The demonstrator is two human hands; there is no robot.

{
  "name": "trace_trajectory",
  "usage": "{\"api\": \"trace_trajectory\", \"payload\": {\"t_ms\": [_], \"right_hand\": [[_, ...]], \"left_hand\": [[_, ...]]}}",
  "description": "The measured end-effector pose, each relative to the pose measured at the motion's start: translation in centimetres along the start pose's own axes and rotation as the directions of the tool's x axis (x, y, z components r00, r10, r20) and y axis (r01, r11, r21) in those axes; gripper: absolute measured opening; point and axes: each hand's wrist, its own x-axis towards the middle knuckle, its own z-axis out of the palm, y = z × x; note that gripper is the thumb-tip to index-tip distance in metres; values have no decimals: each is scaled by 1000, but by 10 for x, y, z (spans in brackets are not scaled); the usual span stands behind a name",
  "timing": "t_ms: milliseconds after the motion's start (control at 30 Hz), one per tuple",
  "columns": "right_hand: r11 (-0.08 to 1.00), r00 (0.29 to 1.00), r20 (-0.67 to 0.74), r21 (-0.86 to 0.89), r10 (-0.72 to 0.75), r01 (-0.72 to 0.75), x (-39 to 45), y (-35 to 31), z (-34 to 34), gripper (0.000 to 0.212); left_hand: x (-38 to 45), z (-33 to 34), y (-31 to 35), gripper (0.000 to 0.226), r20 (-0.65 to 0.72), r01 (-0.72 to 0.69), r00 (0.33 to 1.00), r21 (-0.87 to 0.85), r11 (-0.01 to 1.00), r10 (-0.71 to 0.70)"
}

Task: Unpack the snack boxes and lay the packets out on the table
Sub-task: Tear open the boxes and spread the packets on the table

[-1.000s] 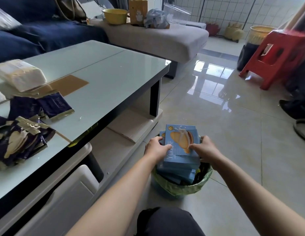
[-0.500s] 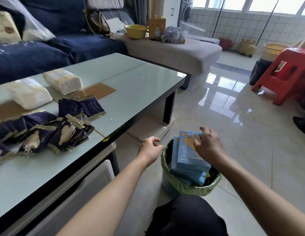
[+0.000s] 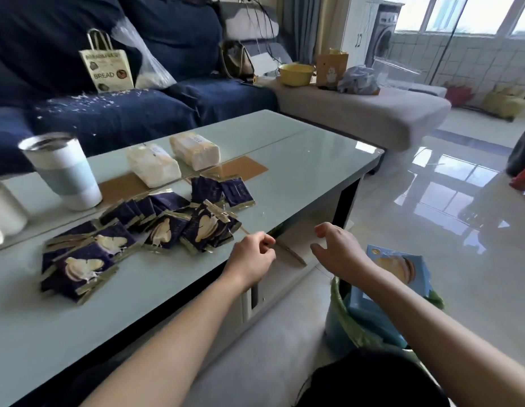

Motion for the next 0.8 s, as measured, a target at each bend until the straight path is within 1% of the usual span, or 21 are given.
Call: {"api": "trace_trajectory", "payload": {"t_ms": [100, 200, 300, 400, 467, 567, 667, 800], "right_hand": [[998, 999, -5, 33, -46, 46, 11, -39, 4, 41], [989, 990, -19, 43, -139, 139, 17, -77, 12, 41], [974, 975, -36, 50, -220, 221, 20, -109, 22, 41], [957, 958, -62, 64, -279, 283, 21, -142, 33, 37], [945, 947, -63, 72, -315, 319, 22, -162, 41, 36], [932, 937, -29, 97, -347, 348, 24, -187, 53, 39], [915, 917, 12, 79, -398, 396, 26, -206, 65, 35], [889, 888, 63, 77, -456, 451, 29, -231, 79, 34]], "left_hand": [[-8, -35, -2, 17, -59, -21, 998, -2, 1000, 21], [-18, -68, -1, 18, -122, -52, 991, 15, 999, 54], [-28, -95, -3, 17, -187, -95, 976, 112, 989, 115], [-36, -122, -13, 15, -252, -94, 958, 183, 979, 139], [-41, -139, -23, 17, -280, -70, 952, 204, 976, 127], [-49, -164, -43, 17, -344, -24, 934, 207, 978, 96], [-60, -186, -68, 18, -402, 56, 915, 195, 979, 28], [-73, -211, -98, 15, -514, 158, 857, 190, 969, -39]]}}
